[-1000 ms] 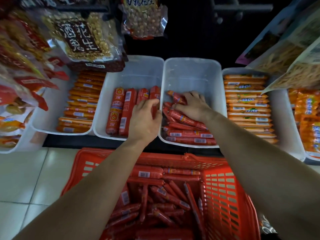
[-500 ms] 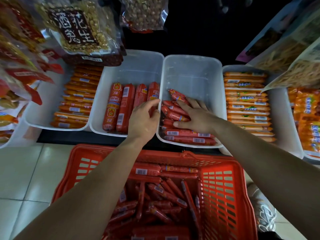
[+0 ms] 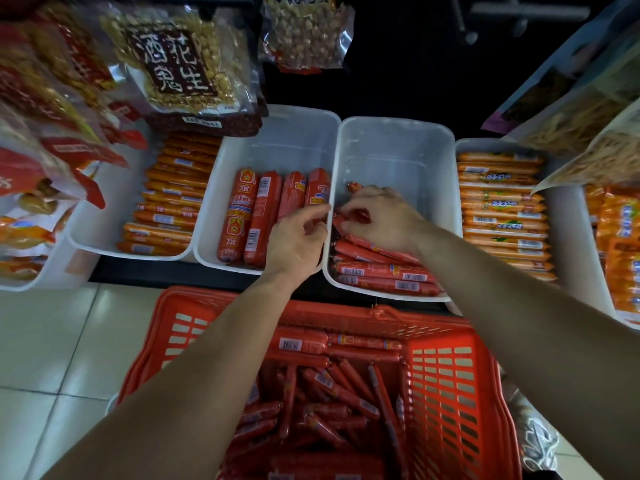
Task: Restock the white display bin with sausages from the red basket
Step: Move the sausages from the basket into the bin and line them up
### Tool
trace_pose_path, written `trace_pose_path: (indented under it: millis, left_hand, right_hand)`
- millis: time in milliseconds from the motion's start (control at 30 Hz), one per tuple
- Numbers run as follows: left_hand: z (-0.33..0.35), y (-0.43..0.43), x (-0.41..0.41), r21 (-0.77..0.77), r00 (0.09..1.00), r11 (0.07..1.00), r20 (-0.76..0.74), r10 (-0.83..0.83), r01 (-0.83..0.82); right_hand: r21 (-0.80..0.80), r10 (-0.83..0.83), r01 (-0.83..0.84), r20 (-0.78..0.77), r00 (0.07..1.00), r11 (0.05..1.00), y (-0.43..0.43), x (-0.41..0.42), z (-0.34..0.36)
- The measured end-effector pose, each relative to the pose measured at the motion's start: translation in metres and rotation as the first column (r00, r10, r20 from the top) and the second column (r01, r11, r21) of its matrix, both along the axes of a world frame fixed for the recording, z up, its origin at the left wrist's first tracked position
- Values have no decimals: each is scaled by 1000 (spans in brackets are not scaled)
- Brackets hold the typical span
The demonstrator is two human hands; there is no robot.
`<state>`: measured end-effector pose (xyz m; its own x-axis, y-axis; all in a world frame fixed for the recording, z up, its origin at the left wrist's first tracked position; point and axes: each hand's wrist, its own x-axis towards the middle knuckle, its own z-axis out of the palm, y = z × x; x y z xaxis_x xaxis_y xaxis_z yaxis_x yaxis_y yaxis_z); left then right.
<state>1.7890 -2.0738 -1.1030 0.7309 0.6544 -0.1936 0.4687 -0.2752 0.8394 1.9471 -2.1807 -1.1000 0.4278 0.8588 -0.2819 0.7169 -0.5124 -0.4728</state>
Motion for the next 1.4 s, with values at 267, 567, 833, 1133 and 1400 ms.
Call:
trace_pose_path:
  millis: [267, 567, 833, 1133, 1400]
  left_hand:
    - [11, 8, -11, 63, 1000, 998, -7, -28, 28]
    - [26, 3, -23, 24, 999, 999, -42, -23, 24]
    - [23, -8, -23, 42, 996, 999, -83, -17, 21]
    - [5, -3, -14, 99, 996, 994, -78, -39, 46]
    - [-3, 1, -6, 97, 997, 994, -68, -43, 49]
  right_hand:
    - [-40, -161, 159, -58, 985, 987, 20, -6, -2]
    - [337, -406, 519, -352, 844, 786, -26, 22, 54]
    - [-181, -145, 158, 80, 986, 971, -58, 9, 23]
    - [-349, 110, -97, 17, 994, 932, -56, -32, -10]
    - [-317, 230, -136, 282, 932, 939, -40, 1, -33]
